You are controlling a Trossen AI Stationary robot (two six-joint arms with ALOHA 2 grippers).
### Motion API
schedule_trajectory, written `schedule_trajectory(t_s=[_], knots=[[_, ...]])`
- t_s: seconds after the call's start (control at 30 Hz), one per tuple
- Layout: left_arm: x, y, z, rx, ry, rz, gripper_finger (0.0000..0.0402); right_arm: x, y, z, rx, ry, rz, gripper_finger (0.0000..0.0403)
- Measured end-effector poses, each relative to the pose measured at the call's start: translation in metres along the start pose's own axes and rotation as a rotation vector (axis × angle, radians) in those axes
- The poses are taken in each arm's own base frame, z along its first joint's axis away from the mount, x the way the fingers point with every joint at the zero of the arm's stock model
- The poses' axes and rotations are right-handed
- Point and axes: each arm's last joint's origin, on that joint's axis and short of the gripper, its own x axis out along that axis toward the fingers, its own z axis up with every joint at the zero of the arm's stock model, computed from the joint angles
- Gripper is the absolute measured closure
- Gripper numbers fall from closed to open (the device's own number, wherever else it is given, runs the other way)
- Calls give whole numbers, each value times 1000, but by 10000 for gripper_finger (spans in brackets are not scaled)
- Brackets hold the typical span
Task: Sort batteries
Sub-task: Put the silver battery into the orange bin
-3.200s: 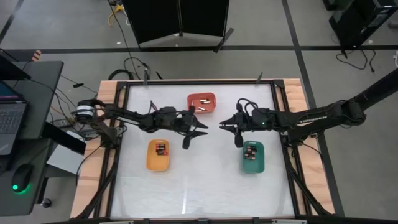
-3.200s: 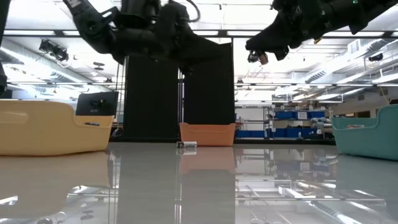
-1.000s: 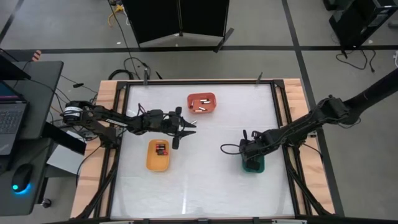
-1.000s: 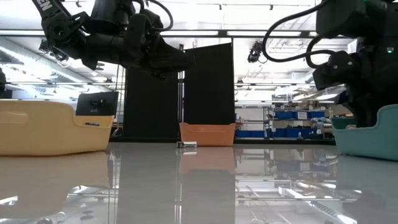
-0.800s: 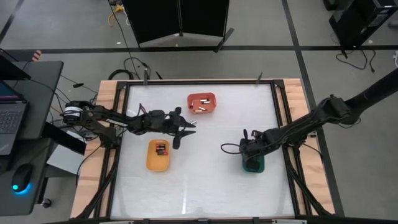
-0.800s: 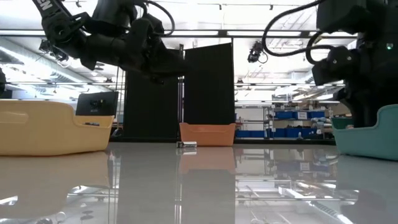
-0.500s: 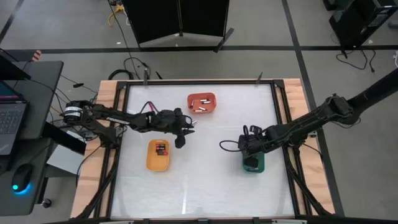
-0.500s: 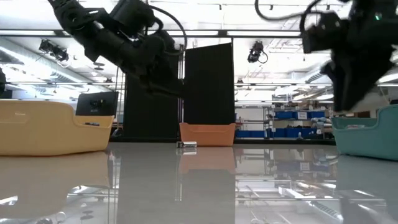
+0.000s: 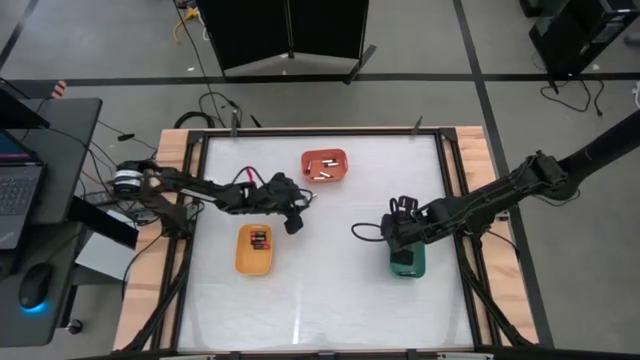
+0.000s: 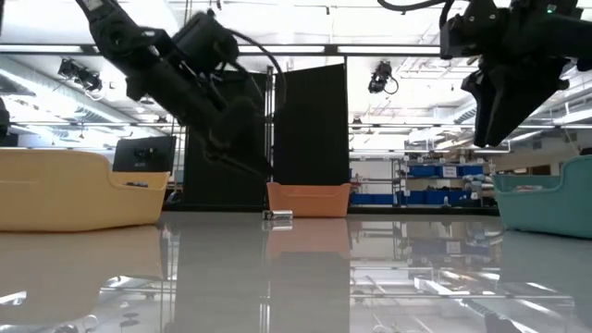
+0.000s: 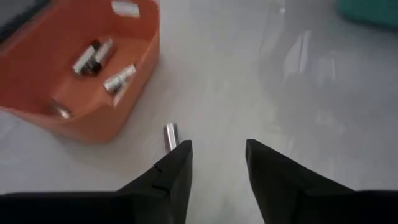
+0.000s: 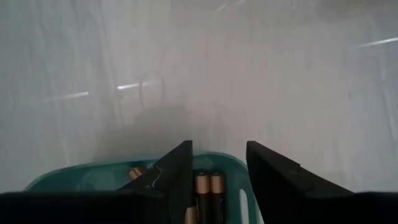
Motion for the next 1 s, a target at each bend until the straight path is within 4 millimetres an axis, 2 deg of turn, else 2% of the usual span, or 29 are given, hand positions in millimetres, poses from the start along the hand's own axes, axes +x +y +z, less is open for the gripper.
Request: schedule_trajectory(t_s=[0.2, 0.4, 0.73, 0.87, 1.0], knots=[[22, 2, -14, -3, 16, 54, 220, 0, -1, 0, -16, -8, -19, 242], [36, 13, -25, -62, 57, 101, 220, 0, -1, 0, -23, -8, -20, 242], [55, 11, -39, -83, 51, 85, 220, 0, -1, 1, -29, -17, -29, 242], [57, 13, -40, -96, 52, 89, 236, 0, -1, 1, -30, -17, -29, 244], [58, 13, -39, -85, 41, 87, 275, 0, -1, 1, -40, -18, -31, 245]])
